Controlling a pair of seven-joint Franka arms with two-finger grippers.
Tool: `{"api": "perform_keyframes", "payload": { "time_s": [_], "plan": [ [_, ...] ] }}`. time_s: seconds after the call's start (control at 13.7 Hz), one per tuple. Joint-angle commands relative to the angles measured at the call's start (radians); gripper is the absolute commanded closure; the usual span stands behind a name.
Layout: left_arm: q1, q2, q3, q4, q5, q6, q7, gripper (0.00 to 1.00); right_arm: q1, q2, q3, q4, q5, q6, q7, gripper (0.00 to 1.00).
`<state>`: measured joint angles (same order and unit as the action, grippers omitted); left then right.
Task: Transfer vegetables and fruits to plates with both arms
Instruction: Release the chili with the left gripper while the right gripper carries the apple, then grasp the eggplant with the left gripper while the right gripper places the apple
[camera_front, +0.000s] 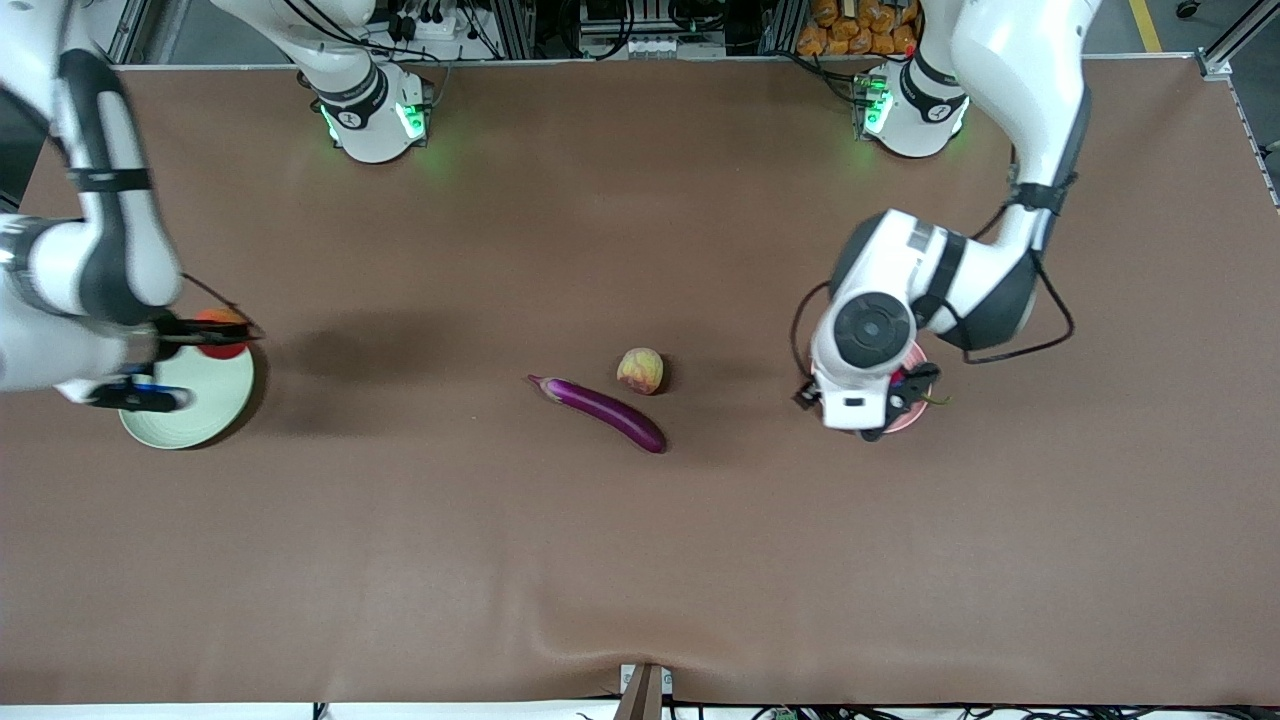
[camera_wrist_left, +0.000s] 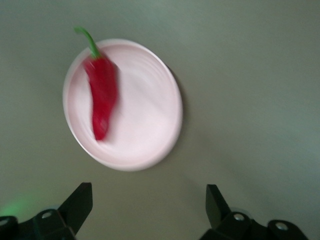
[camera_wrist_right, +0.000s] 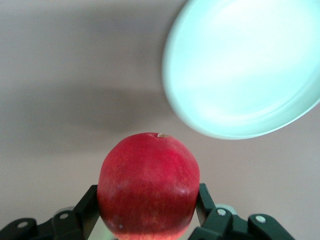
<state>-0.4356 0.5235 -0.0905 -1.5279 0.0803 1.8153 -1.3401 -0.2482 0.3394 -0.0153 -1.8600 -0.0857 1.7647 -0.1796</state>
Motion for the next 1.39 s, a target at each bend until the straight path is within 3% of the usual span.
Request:
{"api": "perform_keyframes", "payload": {
  "time_s": [0.0, 0.29, 0.37, 0.44, 0.51, 0.73, 1.02, 1.32],
  "plan": [
    [-0.125, 0.159, 0.011, 0.179, -0.01, 0.034, -0.19, 0.0, -0.107, 0.058, 0.028, -0.019, -0.08, 0.12, -0.159, 1.0],
    [-0.231, 0.248, 0.032, 0.189, -0.002, 0.376, -0.463, 0.0, -0.197, 0.157, 0.023, -0.004, -0.134, 0.309, -0.296, 1.0],
    [-0.242, 0.265, 0.04, 0.189, -0.002, 0.436, -0.478, 0.0, -0.2, 0.189, 0.023, 0.025, -0.134, 0.312, -0.301, 0.94],
    [-0.242, 0.279, 0.04, 0.19, -0.002, 0.491, -0.479, 0.0, -0.203, 0.22, 0.021, 0.059, -0.134, 0.308, -0.302, 0.54],
    [-0.241, 0.305, 0.041, 0.193, -0.004, 0.563, -0.481, 0.0, -0.21, 0.231, 0.023, 0.071, -0.132, 0.305, -0.298, 0.01],
    [-0.249, 0.374, 0.057, 0.212, -0.004, 0.757, -0.516, 0.0, -0.201, 0.227, 0.026, 0.097, -0.108, 0.192, -0.293, 0.0],
    [-0.264, 0.452, 0.086, 0.267, -0.004, 0.794, -0.516, 0.0, -0.172, 0.222, 0.028, 0.171, 0.012, -0.011, -0.272, 0.0],
    [-0.305, 0.483, 0.104, 0.267, -0.004, 0.817, -0.545, 0.0, -0.117, 0.213, 0.035, 0.214, 0.035, -0.141, -0.1, 0.0]
  ]
}}
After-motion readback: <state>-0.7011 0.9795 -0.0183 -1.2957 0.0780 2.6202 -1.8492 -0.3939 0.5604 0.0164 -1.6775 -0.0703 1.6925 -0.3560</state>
